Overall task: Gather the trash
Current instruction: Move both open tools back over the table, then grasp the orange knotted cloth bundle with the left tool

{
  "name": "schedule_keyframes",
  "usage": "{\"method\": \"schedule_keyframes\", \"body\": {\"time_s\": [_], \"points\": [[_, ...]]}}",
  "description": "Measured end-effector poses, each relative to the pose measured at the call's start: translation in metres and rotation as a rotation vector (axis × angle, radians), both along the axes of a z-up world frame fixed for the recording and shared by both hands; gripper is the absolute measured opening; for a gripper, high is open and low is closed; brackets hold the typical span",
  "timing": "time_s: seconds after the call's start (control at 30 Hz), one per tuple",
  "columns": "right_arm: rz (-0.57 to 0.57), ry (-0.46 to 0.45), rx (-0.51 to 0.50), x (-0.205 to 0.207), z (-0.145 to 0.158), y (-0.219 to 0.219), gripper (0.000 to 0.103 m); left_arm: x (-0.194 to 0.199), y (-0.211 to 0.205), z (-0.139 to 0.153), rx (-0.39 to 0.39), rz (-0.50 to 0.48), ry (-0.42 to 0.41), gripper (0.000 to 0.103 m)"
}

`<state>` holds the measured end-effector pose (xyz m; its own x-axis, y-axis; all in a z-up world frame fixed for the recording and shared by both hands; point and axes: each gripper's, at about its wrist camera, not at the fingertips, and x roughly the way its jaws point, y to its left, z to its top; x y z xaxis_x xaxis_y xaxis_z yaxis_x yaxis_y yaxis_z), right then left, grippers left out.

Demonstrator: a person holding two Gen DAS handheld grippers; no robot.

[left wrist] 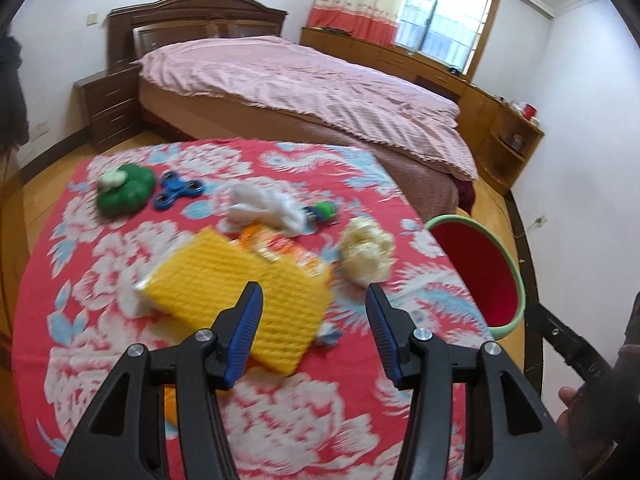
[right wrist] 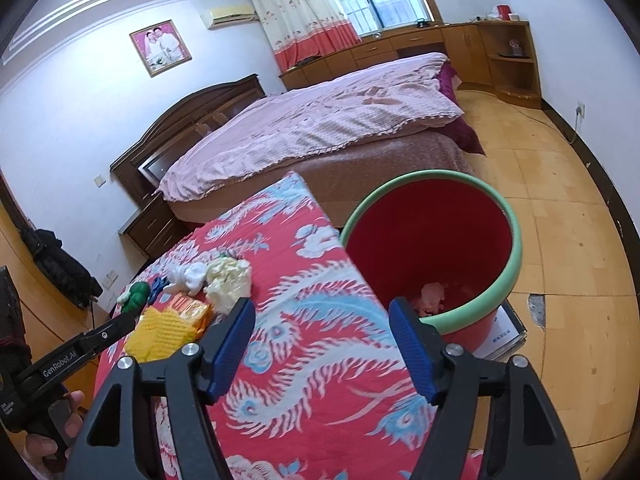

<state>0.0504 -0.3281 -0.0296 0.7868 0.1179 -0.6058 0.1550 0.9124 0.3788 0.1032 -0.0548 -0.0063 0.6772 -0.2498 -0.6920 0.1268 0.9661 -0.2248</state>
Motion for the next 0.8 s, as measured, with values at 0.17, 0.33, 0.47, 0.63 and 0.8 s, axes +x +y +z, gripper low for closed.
{"method": "schedule_keyframes", "body": {"time_s": [0.17, 0.33, 0.47, 0.63, 0.8], "points": [[0.027, 0.005, -0.013, -0.004, -0.001, 0.015, 0.073, -0.010, 0.026, -0.010, 0.013, 0.050, 0.020, 0.054], [0.058, 0.014, -0.027, -0.005, -0.003, 0.031, 0.073, -0.020, 0.051, -0.022, 0.028, 0.099, 0.043, 0.056], [0.094, 0.029, -0.040, -0.004, -0.006, 0.046, 0.074, -0.023, 0.065, -0.034, 0.049, 0.131, 0.069, 0.058], [0.120, 0.042, -0.056, -0.001, -0.009, 0.060, 0.074, -0.025, 0.074, -0.052, 0.057, 0.138, 0.116, 0.059], [0.131, 0.059, -0.068, 0.001, -0.012, 0.068, 0.074, -0.021, 0.074, -0.065, 0.058, 0.130, 0.150, 0.059]]}}
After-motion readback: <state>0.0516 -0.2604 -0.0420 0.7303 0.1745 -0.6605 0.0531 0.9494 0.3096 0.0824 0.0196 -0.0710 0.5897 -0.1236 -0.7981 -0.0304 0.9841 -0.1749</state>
